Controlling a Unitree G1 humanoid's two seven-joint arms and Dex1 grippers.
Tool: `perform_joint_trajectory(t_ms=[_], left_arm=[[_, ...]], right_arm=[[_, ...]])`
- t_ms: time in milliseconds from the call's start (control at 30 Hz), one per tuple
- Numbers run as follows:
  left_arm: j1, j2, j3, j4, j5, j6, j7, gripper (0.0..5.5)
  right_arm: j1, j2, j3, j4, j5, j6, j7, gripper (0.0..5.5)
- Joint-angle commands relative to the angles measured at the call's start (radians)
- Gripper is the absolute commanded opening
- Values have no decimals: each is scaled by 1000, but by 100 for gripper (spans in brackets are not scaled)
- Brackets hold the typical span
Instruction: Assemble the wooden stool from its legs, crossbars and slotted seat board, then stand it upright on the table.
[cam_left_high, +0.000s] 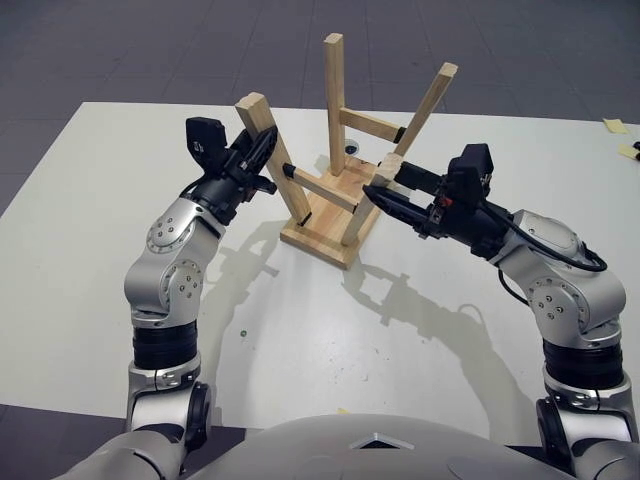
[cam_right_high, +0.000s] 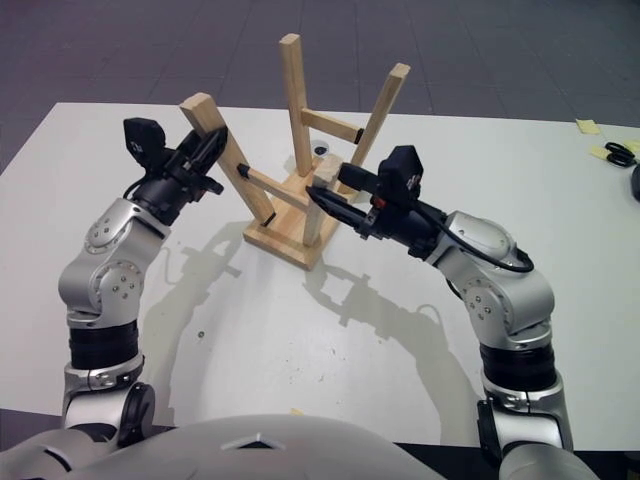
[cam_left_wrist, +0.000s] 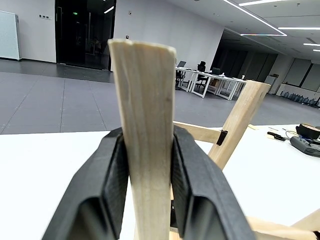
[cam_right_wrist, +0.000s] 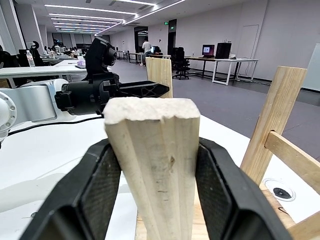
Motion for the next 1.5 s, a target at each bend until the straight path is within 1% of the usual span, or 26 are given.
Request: perform_joint_trajectory(t_ms=[33,167,300,400,567,833,1100,1233,1500], left_arm=[[10,7,-35,-6,23,20,-8,104],[15,17,-81,-20,49,9,-29,104],[19,8,-77,-12,58,4,-24,104],[25,17,-63,12,70,-8,-25,104],[-36,-27,16,35,-12,26,24,104],[-36,-33,19,-11,-61,86,9,104],[-48,-48,92,54,-53,84,74,104],[-48,-67,92,47,-59,95,91,104],[-30,-35,13,-19,-26,81,26,104]], right_arm=[[-35,-14,85,11,-72,63,-31,209],[-65,-13,110,1,-80,106,-49,208],[-67,-16,113,-9,-82,125,-56,207],[-68,-15,105,-6,-81,131,-64,207],[-65,-26,96,-7,-78,141,-61,207],[-62,-23,88,-7,-82,144,-79,207],[-52,-41,79,-15,-74,152,-70,207],[-48,-48,79,-21,-70,160,-67,207],[-60,-56,83,-15,-77,198,-90,207]])
